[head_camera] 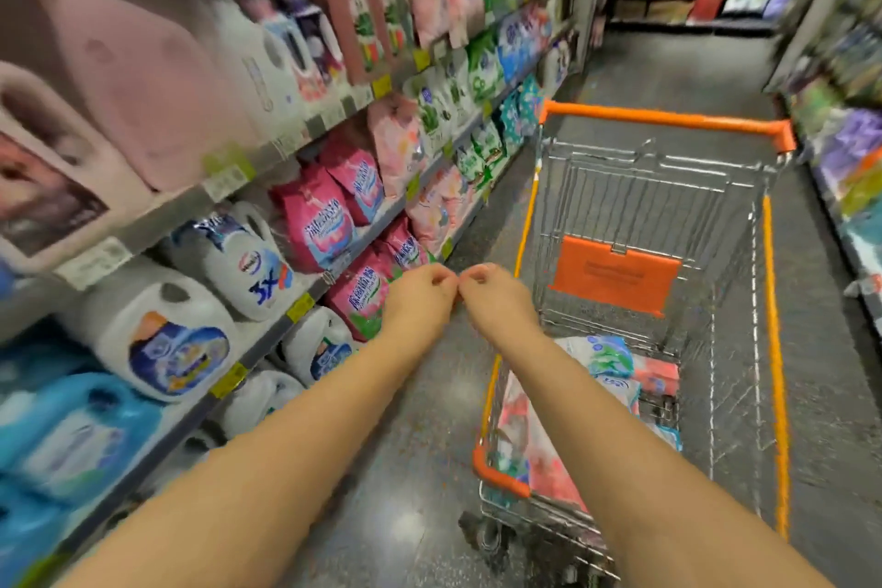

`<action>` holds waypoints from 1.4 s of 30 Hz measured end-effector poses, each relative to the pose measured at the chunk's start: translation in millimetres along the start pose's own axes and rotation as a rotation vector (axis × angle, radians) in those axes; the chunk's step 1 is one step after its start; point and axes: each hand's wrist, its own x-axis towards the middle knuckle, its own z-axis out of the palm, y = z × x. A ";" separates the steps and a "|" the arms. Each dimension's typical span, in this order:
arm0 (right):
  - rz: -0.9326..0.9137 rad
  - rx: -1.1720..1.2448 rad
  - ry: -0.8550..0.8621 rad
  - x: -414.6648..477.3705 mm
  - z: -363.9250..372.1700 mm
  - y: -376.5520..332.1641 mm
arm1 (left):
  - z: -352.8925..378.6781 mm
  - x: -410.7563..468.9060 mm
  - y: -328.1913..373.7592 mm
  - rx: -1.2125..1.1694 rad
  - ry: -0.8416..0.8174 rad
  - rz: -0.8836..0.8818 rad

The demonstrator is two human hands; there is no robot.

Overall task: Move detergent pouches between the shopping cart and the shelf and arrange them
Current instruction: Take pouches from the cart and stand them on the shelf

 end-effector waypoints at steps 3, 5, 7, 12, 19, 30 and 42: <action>-0.217 0.034 -0.001 -9.7 14.8 -81.3 | -81.9 -1.7 -3.0 -0.060 0.232 0.030; -0.360 0.051 -0.009 -23.9 28.6 -135.7 | -139.8 -9.1 -8.9 -0.089 0.369 0.052; -0.503 0.086 -0.027 -42.3 47.0 -187.2 | -197.8 -21.7 -18.2 -0.101 0.490 0.084; -0.769 0.217 -0.097 -102.7 113.1 -305.6 | -338.2 -84.4 -55.9 -0.050 0.732 0.134; -1.085 0.378 -0.259 -205.4 212.0 -433.8 | -513.9 -198.8 -119.3 0.146 0.934 0.125; -1.334 0.317 -0.539 -304.9 305.9 -592.0 | -684.4 -328.6 -195.9 0.511 1.038 -0.255; -1.402 -0.157 -0.775 -342.3 405.0 -757.8 | -825.7 -294.7 -276.1 0.389 0.964 -0.748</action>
